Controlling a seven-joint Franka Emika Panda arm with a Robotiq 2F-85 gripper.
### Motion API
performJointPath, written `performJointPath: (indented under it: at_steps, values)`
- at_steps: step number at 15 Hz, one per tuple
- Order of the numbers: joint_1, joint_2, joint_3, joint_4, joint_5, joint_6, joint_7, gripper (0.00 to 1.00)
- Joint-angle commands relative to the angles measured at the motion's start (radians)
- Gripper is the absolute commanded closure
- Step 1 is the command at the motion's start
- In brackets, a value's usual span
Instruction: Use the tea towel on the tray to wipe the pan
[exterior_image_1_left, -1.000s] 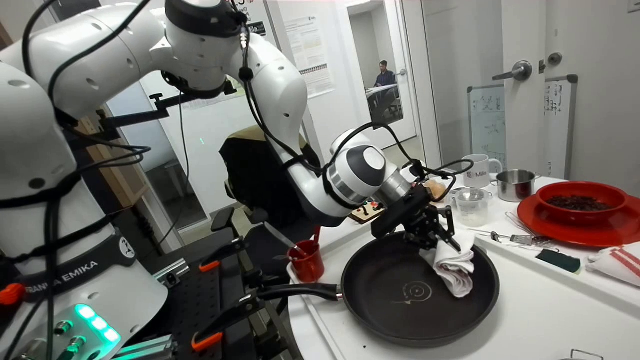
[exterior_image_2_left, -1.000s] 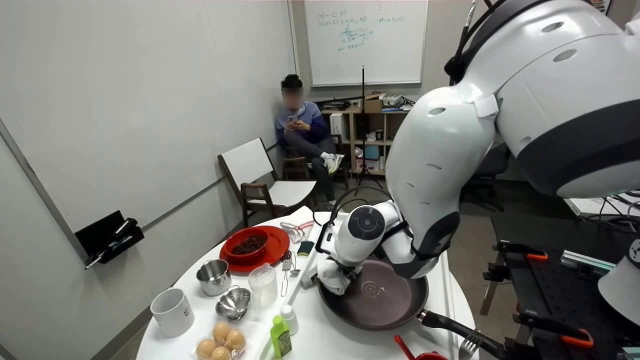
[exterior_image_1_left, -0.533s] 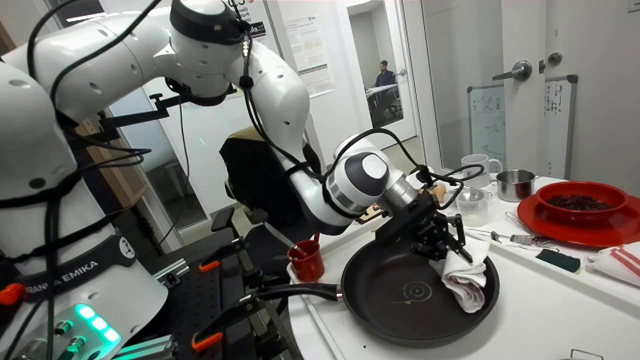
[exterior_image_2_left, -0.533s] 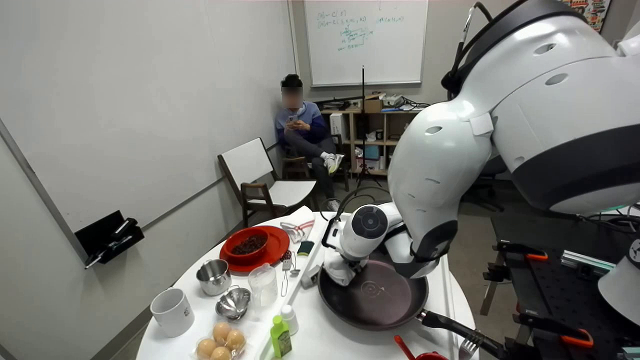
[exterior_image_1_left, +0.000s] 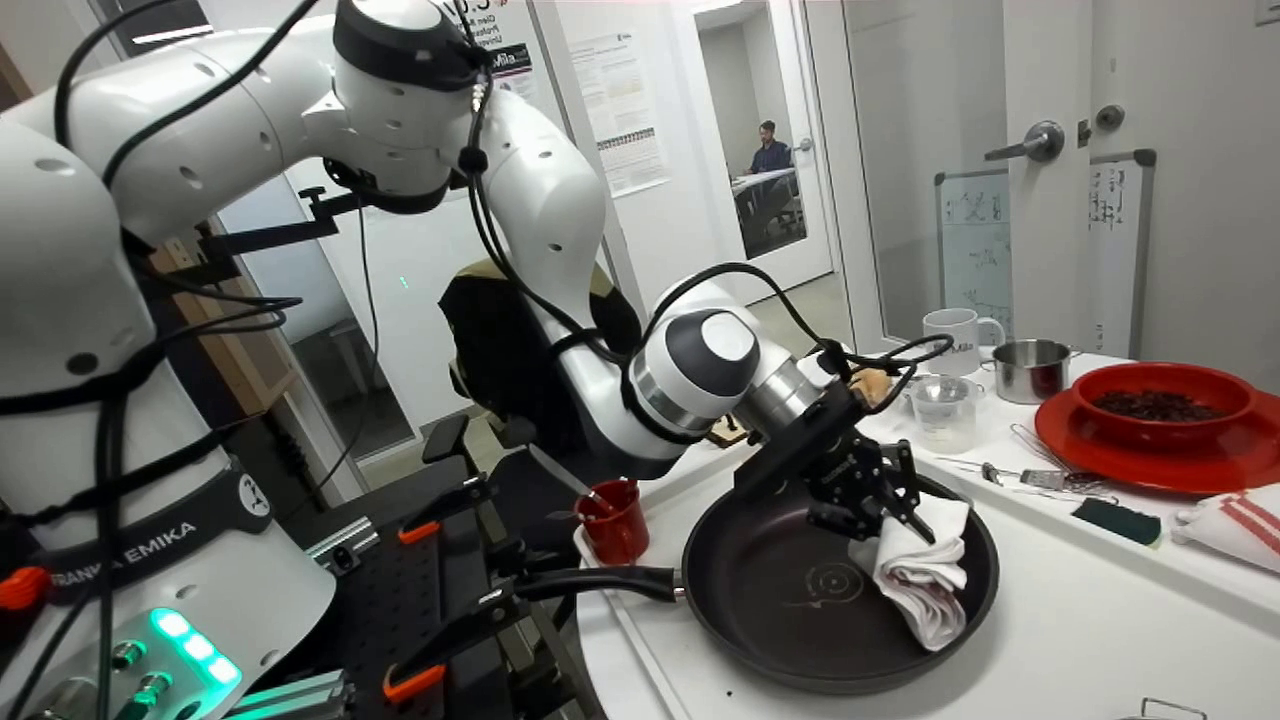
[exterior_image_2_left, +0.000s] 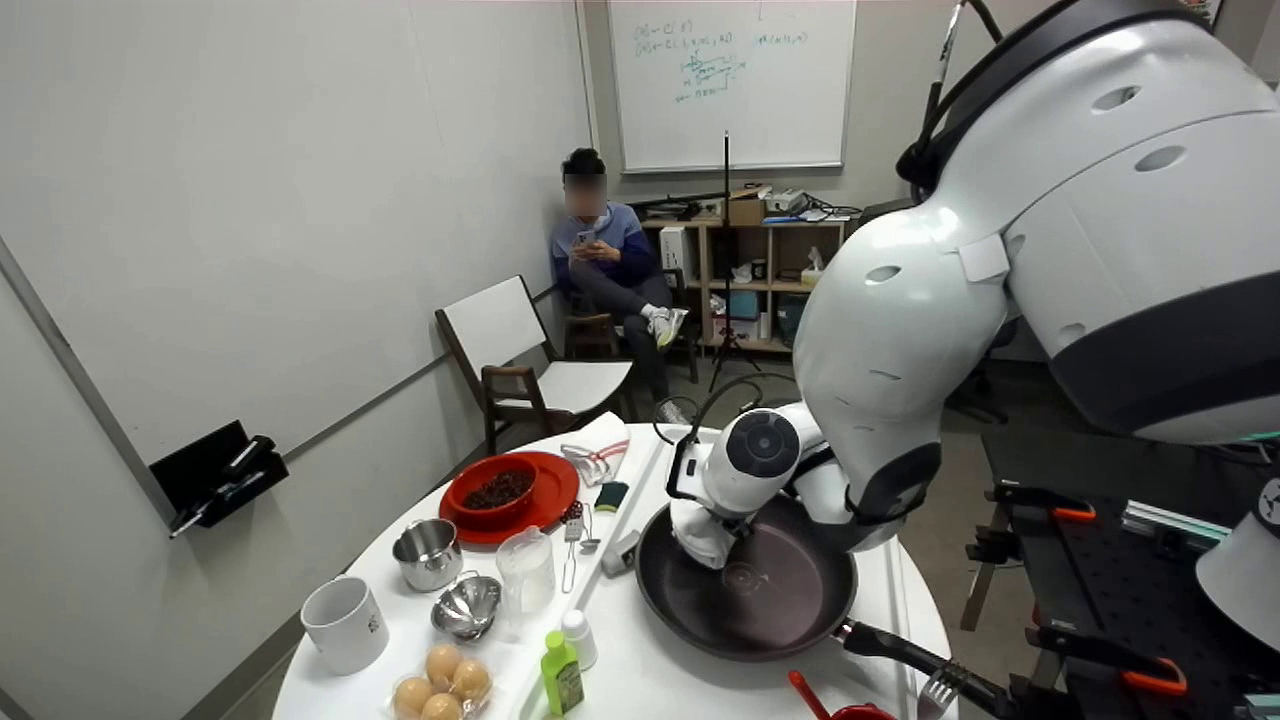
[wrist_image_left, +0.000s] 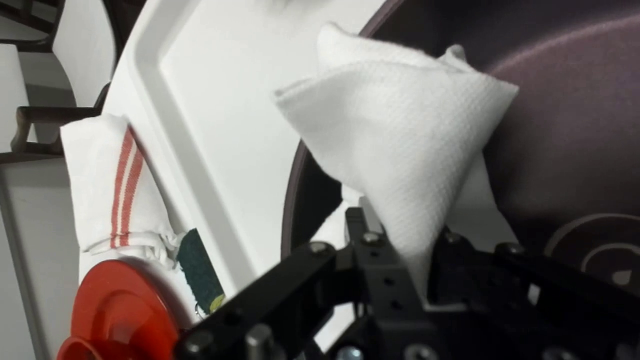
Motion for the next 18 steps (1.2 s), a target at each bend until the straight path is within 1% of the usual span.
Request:
performJointPath:
  at_steps: [1,9,14,18]
  values:
    - [0.043,-0.027,-0.016,-0.087,-0.004,0.026,-0.082,0.93]
    - [0.052,-0.089,0.037,-0.173,-0.067,0.005,-0.221,0.92]
    - [0.068,-0.135,0.066,-0.212,-0.096,0.008,-0.265,0.92]
    - [0.066,-0.178,0.106,-0.222,-0.112,-0.032,-0.288,0.93]
